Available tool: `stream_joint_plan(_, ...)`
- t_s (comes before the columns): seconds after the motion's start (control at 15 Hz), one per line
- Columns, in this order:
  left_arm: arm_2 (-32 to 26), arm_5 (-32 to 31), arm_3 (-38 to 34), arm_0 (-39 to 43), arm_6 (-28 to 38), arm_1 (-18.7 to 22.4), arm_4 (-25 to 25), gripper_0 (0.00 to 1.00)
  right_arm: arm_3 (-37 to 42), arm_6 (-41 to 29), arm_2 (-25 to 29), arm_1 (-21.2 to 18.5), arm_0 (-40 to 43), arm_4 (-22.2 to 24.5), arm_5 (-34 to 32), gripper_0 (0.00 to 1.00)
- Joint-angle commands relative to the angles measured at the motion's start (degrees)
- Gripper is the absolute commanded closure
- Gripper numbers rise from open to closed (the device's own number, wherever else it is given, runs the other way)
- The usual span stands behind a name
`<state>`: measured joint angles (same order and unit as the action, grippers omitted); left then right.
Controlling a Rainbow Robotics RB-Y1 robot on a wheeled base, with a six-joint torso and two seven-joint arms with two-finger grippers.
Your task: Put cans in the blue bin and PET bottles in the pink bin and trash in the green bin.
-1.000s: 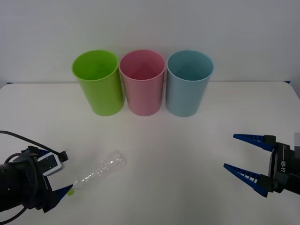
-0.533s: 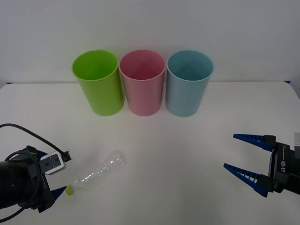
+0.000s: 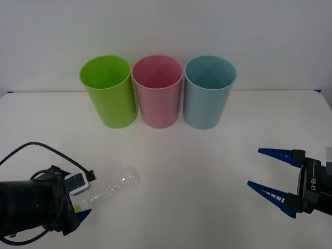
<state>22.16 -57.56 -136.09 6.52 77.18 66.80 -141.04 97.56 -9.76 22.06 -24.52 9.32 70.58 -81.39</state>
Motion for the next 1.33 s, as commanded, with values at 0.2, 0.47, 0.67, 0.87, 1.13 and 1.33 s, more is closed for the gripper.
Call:
stream_joint_plan(0.2, 3.2, 0.7, 4.8, -2.6, -0.3, -5.4, -5.4, 0.16, 0.0, 0.0, 0.0, 0.0, 0.0, 0.0, 0.0, 0.02)
stream_joint_plan(0.47, 3.9, 0.7, 5.2, -2.6, -0.2, -5.4, -5.4, 0.18, 0.0, 0.0, 0.0, 0.0, 0.0, 0.0, 0.0, 0.01)
stream_joint_plan(0.67, 4.9, 0.7, 6.4, -2.9, -0.1, -5.4, -5.3, 0.18, 0.0, 0.0, 0.0, 0.0, 0.0, 0.0, 0.0, 0.02)
stream_joint_plan(0.87, 6.8, 2.0, 8.3, -5.3, 0.0, -6.0, -2.7, 0.18, 0.0, 0.0, 0.0, 0.0, 0.0, 0.0, 0.0, 0.02)
stream_joint_plan(1.13, 10.5, 6.3, 11.6, -8.5, 0.0, -6.2, -0.9, 0.18, 0.0, 0.0, 0.0, 0.0, 0.0, 0.0, 0.0, 0.02)
stream_joint_plan(1.33, 12.3, 8.1, 15.7, -11.3, 0.0, -9.2, -0.6, 0.18, 0.0, 0.0, 0.0, 0.0, 0.0, 0.0, 0.0, 0.01)
